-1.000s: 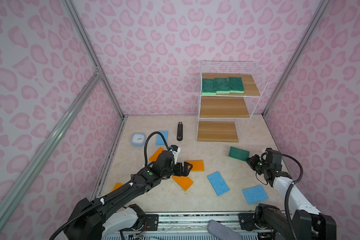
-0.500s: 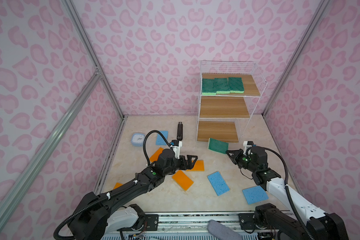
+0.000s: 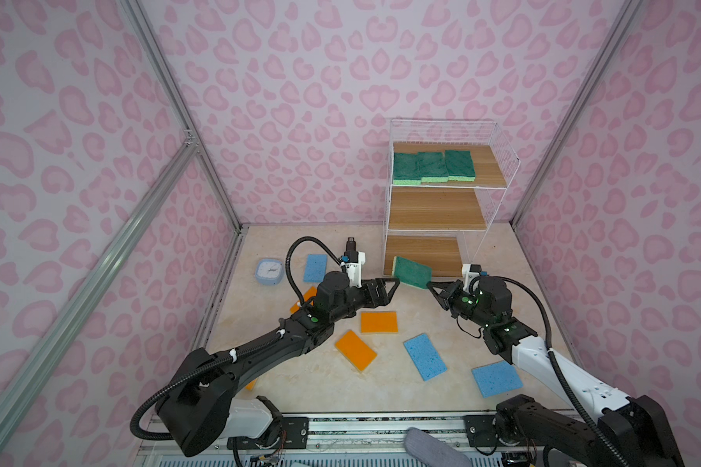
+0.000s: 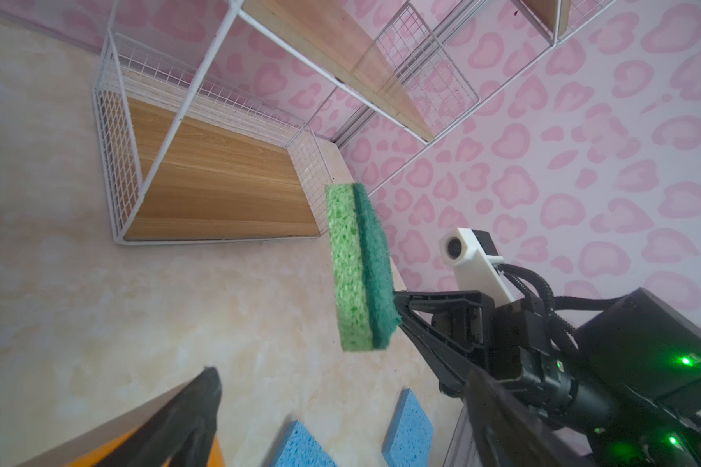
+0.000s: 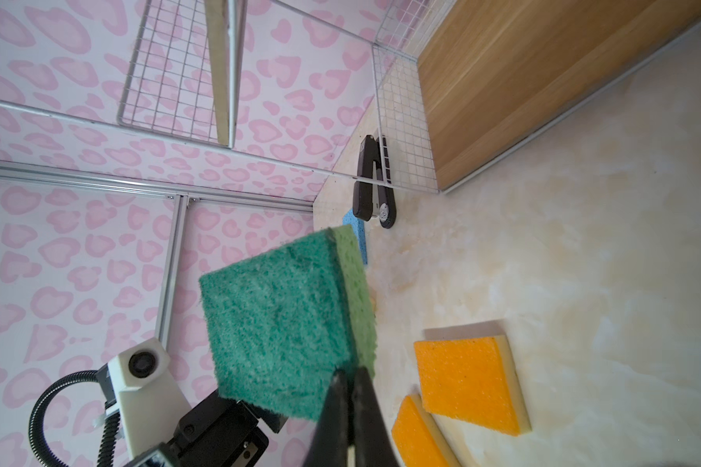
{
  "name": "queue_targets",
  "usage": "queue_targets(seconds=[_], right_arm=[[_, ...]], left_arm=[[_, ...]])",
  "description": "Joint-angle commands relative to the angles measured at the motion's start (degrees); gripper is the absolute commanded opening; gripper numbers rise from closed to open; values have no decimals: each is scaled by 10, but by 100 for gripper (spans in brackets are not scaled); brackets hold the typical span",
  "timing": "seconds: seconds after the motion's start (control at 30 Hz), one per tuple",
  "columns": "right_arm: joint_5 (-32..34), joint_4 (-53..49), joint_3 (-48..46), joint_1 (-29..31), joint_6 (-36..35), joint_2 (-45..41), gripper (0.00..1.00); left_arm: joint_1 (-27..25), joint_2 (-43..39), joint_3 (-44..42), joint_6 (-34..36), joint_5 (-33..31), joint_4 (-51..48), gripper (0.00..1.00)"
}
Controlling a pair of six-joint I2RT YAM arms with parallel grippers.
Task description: Place and organize the cleaning sponges onto the shelf
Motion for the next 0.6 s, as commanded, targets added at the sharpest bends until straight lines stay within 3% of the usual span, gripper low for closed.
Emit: queue_targets(seconds=[0.0,0.3,0.57], right_arm=[[-3,32,8,8,8,3,0],[-4,62,21,53,20,23,0],[6,55,30,70,15,25,0]], left_arm=[[-3,21,23,-17,15,45,94],[-3,48,54,-19,15,50,83],[18,48,55,-32,26,56,58]])
